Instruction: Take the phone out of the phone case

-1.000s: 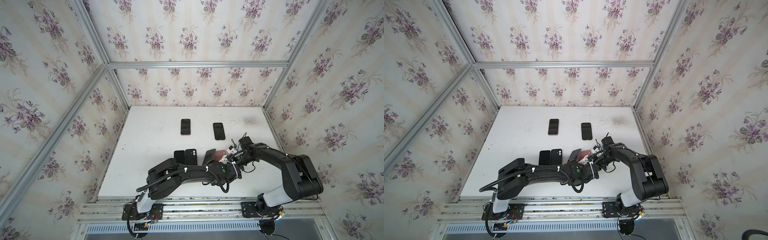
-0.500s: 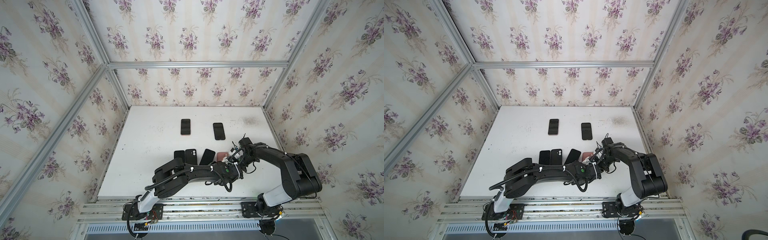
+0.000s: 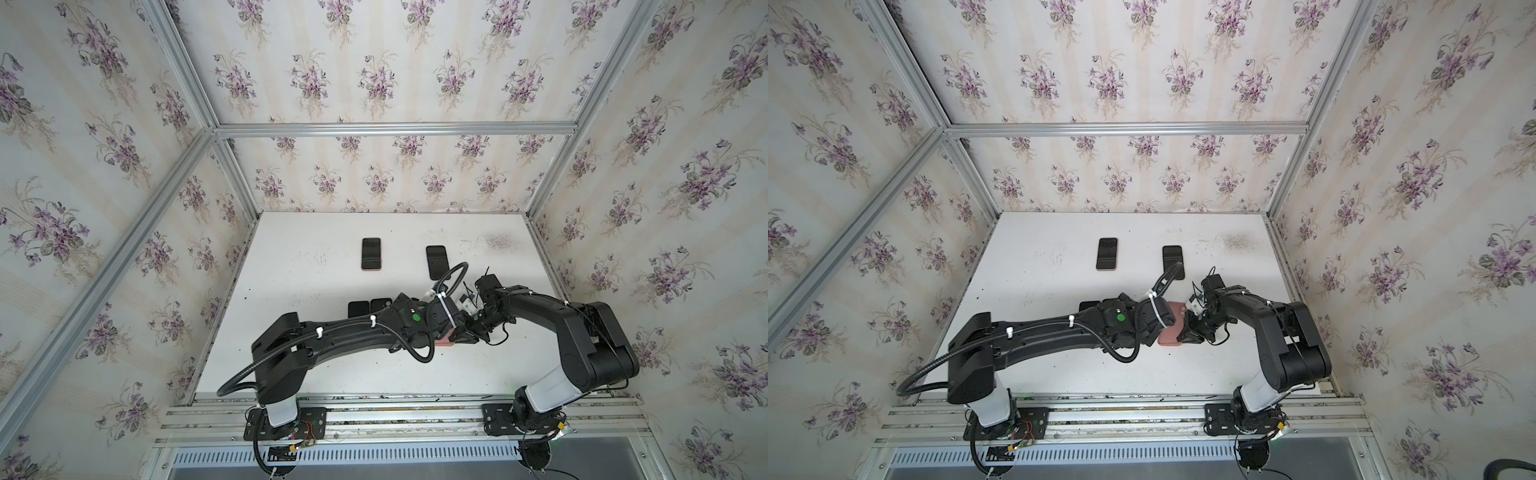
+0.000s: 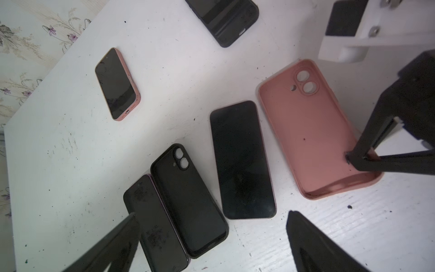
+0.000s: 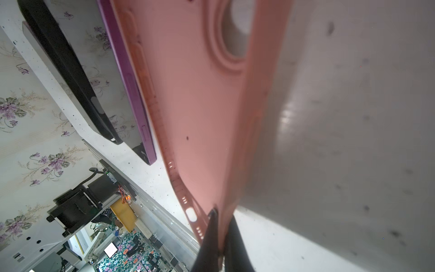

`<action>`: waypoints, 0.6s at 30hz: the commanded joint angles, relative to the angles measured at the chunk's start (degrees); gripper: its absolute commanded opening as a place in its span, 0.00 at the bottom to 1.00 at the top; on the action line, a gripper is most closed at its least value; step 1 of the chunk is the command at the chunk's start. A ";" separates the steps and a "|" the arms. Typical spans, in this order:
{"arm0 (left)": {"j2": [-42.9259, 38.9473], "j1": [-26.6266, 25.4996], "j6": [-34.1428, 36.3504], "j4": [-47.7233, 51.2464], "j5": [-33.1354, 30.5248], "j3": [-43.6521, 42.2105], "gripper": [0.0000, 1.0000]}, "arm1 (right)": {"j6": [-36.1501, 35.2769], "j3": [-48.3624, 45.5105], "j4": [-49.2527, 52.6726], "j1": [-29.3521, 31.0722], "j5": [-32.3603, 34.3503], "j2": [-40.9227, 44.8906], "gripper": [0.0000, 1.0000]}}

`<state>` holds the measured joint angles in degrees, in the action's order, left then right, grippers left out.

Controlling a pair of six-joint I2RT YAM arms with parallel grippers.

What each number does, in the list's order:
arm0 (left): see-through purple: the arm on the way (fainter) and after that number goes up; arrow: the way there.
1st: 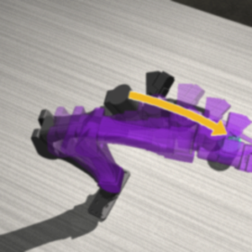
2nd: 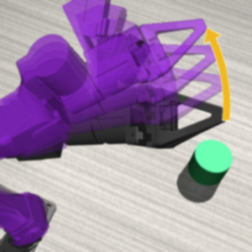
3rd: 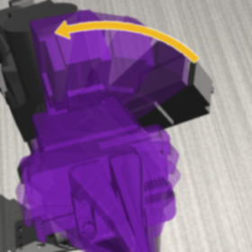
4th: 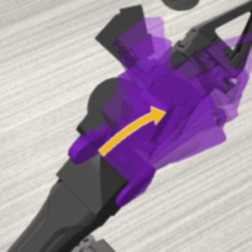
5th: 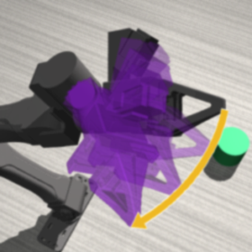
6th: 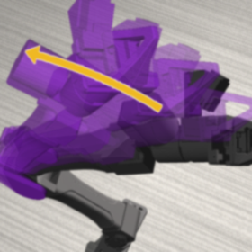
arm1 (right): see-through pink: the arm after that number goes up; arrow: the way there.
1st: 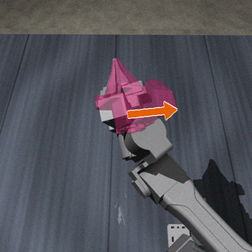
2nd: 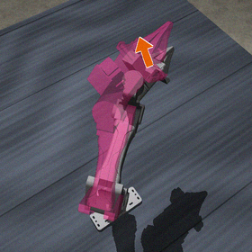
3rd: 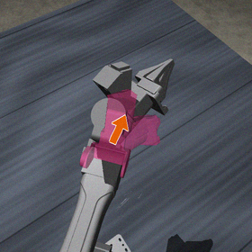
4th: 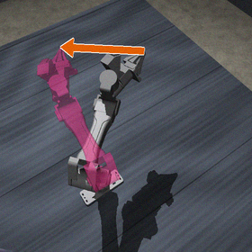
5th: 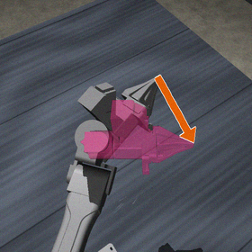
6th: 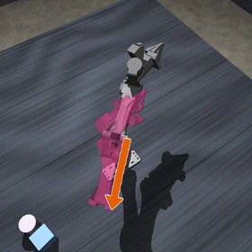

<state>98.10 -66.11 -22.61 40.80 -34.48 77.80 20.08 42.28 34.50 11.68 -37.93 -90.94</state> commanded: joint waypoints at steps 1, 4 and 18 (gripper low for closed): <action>-4.59 2.15 -3.22 -2.50 2.40 -3.91 1.00 | 0.94 0.40 -2.06 1.16 0.24 -1.05 0.00; -10.47 5.90 -5.49 -3.49 4.91 -8.65 1.00 | 0.80 1.34 -2.20 2.10 0.67 -2.43 0.00; -30.79 20.31 -9.13 -3.65 10.12 -18.96 1.00 | -4.08 7.65 0.90 6.03 3.22 -9.35 0.00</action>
<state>69.12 -47.13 -30.22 38.06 -25.96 59.07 17.87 48.75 33.76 17.32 -38.09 -99.11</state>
